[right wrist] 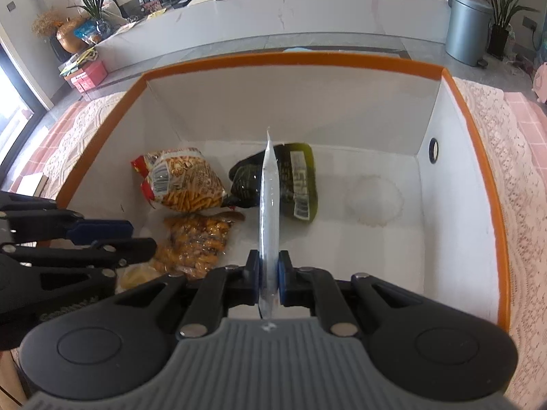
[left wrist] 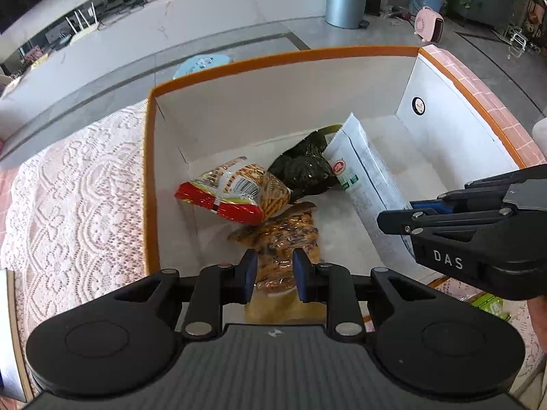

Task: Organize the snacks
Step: 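Open both tools to release the packets into the box and withdraw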

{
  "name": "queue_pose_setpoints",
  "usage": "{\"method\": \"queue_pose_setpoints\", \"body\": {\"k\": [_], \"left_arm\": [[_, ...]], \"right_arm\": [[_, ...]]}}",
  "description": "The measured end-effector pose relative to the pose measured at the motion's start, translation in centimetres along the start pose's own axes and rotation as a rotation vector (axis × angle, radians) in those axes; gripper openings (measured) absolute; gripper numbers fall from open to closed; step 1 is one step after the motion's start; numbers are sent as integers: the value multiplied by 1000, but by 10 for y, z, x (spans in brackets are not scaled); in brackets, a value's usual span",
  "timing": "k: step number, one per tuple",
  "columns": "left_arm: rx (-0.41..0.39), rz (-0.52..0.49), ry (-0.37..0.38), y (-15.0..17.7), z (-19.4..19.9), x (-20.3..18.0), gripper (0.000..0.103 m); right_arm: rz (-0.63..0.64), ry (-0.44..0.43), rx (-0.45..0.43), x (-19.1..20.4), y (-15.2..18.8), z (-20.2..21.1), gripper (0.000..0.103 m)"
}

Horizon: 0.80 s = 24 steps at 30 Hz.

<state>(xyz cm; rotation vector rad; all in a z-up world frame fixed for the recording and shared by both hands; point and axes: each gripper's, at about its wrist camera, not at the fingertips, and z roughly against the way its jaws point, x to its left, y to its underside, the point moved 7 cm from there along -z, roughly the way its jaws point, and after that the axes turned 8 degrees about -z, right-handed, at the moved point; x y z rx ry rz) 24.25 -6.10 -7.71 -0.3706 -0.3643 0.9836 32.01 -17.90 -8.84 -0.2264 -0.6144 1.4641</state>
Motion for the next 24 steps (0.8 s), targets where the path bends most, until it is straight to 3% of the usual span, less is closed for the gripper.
{"method": "queue_pose_setpoints", "body": {"k": [6, 14, 19, 24], "left_arm": [[-31, 8, -21, -1, 20, 6, 43], [-79, 20, -66, 3, 50, 6, 57], [-102, 46, -74, 8, 68, 6, 58], [-157, 91, -114, 15, 96, 6, 60]], "right_arm": [[-2, 17, 13, 1, 5, 0, 7], [18, 43, 15, 5, 6, 10, 17], [51, 76, -26, 9, 5, 27, 35], [54, 84, -68, 9, 3, 51, 44]]}}
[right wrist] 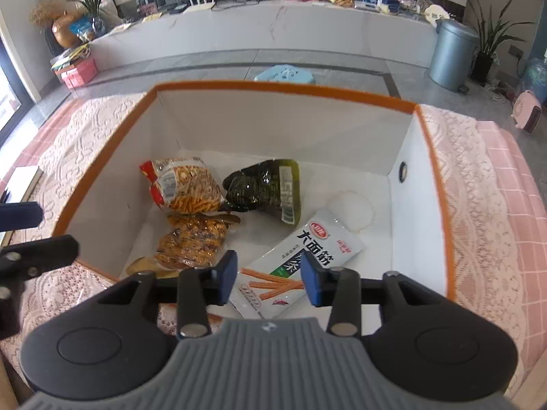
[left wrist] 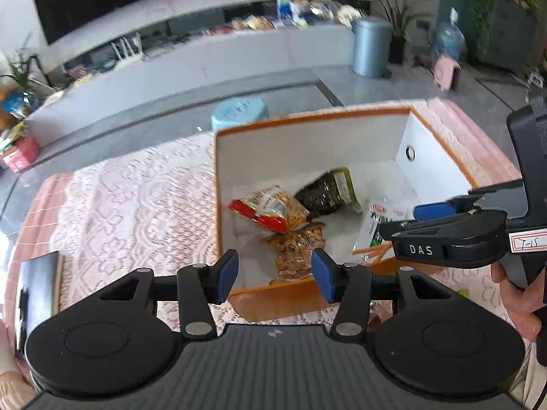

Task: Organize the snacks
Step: 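Open both tools to release the packets into the box and withdraw, then move both tools back toward the remaining snacks beside the box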

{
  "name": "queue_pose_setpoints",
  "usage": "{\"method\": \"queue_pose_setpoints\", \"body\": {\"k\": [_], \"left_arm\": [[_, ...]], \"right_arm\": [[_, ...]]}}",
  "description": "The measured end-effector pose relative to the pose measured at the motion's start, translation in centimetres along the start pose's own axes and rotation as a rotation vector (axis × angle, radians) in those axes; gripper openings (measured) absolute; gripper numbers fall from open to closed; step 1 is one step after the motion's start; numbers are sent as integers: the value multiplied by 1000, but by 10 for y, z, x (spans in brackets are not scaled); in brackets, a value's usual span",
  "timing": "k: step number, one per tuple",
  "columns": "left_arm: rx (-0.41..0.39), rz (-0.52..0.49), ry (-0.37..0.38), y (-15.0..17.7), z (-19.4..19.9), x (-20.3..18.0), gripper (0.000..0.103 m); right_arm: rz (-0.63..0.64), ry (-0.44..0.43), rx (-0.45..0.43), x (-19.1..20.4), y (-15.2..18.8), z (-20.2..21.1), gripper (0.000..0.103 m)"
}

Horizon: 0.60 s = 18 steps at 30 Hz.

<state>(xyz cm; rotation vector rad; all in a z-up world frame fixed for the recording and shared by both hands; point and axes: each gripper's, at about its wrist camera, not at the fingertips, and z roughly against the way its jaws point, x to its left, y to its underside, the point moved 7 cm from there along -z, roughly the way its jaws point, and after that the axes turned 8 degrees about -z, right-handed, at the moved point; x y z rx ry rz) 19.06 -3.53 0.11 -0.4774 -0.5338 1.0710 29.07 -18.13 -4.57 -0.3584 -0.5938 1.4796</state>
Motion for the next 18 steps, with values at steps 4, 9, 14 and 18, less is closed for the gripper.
{"method": "queue_pose_setpoints", "body": {"k": [4, 9, 14, 18], "left_arm": [[-57, 36, 3, 6, 27, -1, 62], [-131, 60, -46, 14, 59, -6, 65], [-171, 71, -42, 27, 83, -16, 67], [-173, 73, -37, 42, 94, -24, 68]], "right_arm": [[3, -2, -39, -4, 2, 24, 49], [15, -19, -110, -6, 12, 61, 54], [4, -62, -193, -9, 30, 100, 59], [-25, -98, -259, -13, 51, 128, 60]]}}
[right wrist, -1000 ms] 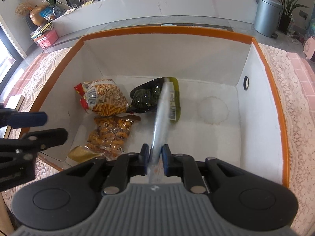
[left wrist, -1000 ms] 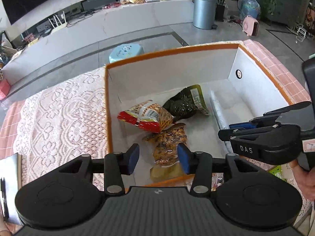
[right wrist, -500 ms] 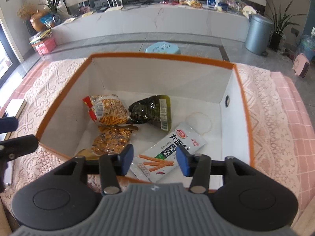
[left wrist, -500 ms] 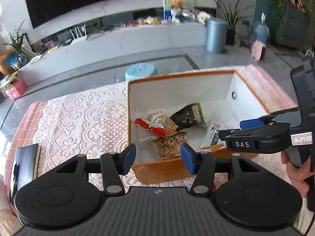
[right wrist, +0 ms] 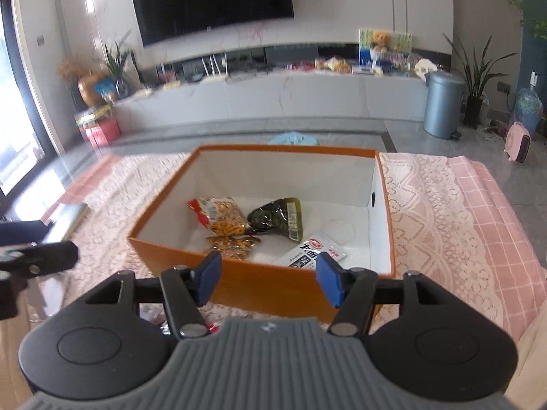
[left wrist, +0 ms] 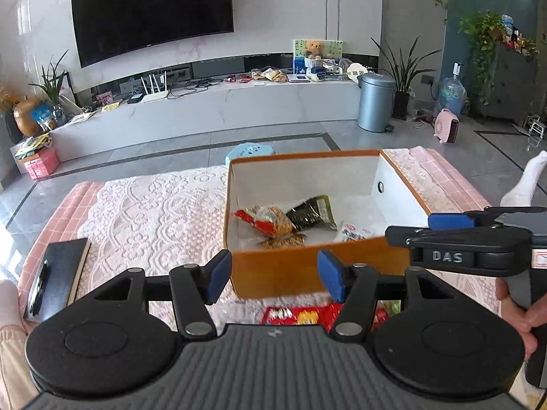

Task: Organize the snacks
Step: 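Move both tools back toward the remaining snacks beside the box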

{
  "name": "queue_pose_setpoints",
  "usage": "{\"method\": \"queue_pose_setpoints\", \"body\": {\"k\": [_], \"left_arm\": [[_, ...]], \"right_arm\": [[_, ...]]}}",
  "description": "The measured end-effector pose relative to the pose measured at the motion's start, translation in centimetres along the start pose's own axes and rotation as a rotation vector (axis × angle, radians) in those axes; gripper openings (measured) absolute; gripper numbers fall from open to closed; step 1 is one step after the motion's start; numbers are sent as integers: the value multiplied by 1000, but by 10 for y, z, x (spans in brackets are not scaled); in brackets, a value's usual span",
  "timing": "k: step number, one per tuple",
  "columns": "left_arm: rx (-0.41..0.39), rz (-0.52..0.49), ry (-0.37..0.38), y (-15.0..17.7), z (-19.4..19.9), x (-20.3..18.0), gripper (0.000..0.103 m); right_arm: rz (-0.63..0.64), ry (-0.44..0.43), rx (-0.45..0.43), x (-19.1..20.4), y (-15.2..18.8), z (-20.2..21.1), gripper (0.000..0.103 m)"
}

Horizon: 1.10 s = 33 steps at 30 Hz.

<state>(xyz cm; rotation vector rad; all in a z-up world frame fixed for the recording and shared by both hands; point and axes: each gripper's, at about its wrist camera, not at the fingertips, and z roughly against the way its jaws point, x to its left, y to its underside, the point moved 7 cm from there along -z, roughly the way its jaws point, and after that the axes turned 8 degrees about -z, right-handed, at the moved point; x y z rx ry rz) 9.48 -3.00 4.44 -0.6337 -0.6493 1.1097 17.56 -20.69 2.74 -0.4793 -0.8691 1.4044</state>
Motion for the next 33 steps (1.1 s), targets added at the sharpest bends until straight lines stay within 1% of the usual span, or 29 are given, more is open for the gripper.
{"method": "queue_pose_setpoints", "body": {"k": [3, 4, 7, 10, 12, 14, 16, 19, 22, 26, 30, 33], "left_arm": [[14, 0, 10, 14, 6, -4, 69], [28, -3, 9, 19, 6, -5, 70], [69, -14, 9, 36, 5, -7, 70], [102, -20, 13, 53, 3, -9, 70], [121, -15, 11, 63, 1, -7, 70], [121, -7, 13, 70, 2, -6, 70], [105, -4, 22, 76, 4, -4, 71], [83, -5, 35, 83, 6, -2, 72], [68, -15, 56, 86, 6, -5, 72], [89, -35, 81, 90, -5, -12, 72], [106, -48, 91, 94, -19, -18, 72], [102, -69, 119, 96, -28, -25, 78]], "right_arm": [[2, -8, -44, -1, 12, 21, 63], [7, -9, -57, 0, 18, 27, 65], [11, -9, -85, -2, 33, 41, 66], [0, -13, -100, -6, 50, 50, 67], [14, -6, -99, -8, 62, 51, 67], [48, 8, -102, -8, 75, 52, 68], [71, 17, -104, -9, 86, 52, 68], [70, 14, -89, -15, 99, 50, 68], [40, 33, -69, -26, 109, 43, 68], [0, 52, -51, -36, 119, 33, 67], [15, 48, -18, -35, 126, 22, 67], [35, 64, -5, -37, 130, 12, 67]]}}
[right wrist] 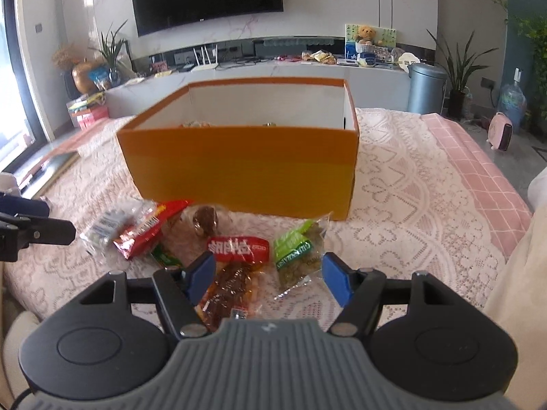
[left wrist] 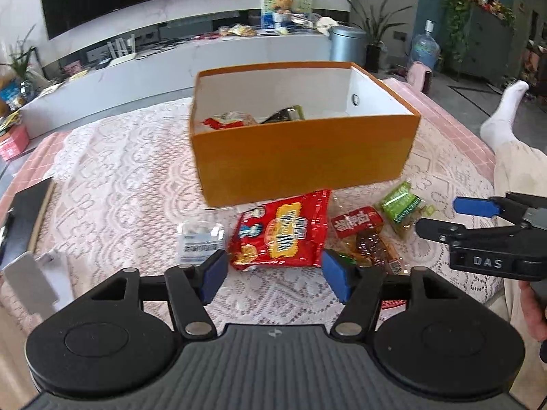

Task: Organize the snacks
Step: 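Move both tools back toward the remaining snacks beside the box, then grasp the red spicy-strip bag with the left tool while the right tool grasps the green raisin pack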

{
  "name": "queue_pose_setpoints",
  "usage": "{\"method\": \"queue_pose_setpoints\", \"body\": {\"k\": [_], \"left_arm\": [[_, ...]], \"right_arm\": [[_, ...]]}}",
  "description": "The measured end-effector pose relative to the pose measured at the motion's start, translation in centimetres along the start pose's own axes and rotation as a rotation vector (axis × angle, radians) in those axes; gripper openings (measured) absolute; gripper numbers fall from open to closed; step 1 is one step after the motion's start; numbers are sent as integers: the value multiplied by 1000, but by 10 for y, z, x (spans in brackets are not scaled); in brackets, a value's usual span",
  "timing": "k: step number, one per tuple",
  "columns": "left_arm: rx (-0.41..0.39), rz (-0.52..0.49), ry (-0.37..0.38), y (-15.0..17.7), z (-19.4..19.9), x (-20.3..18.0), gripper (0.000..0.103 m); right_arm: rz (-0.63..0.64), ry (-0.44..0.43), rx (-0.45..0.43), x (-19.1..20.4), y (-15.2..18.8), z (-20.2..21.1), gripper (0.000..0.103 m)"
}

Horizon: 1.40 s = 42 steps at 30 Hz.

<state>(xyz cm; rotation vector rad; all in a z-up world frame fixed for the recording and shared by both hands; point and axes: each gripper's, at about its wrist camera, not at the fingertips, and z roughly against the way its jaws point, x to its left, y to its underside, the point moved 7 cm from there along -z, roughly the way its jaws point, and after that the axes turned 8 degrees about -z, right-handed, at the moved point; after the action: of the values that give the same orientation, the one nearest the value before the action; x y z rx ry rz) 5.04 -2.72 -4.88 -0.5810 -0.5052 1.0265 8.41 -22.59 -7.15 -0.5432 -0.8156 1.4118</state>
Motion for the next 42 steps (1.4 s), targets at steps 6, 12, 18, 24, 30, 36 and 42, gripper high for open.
{"method": "queue_pose_setpoints", "body": {"k": [6, 12, 18, 24, 30, 36, 42], "left_arm": [[1, -58, -16, -5, -26, -12, 83], [28, -67, -40, -8, -59, -19, 83], [9, -121, -80, -6, -75, -26, 83], [42, -159, -133, -3, -90, -26, 82], [57, -175, -151, -5, -101, -29, 79], [67, -162, -165, -6, -105, -26, 67], [57, -157, -150, -9, -102, -26, 58]], "right_arm": [[-14, 36, 12, -13, -1, -18, 67], [5, 46, -7, -18, -5, -33, 67], [95, 32, -35, -7, -4, -45, 63], [141, 85, -14, -6, -1, -62, 60], [134, 134, -2, -14, 0, -73, 59], [160, 182, -9, -18, 1, -78, 54], [205, 204, -5, -15, 5, -83, 54]]}}
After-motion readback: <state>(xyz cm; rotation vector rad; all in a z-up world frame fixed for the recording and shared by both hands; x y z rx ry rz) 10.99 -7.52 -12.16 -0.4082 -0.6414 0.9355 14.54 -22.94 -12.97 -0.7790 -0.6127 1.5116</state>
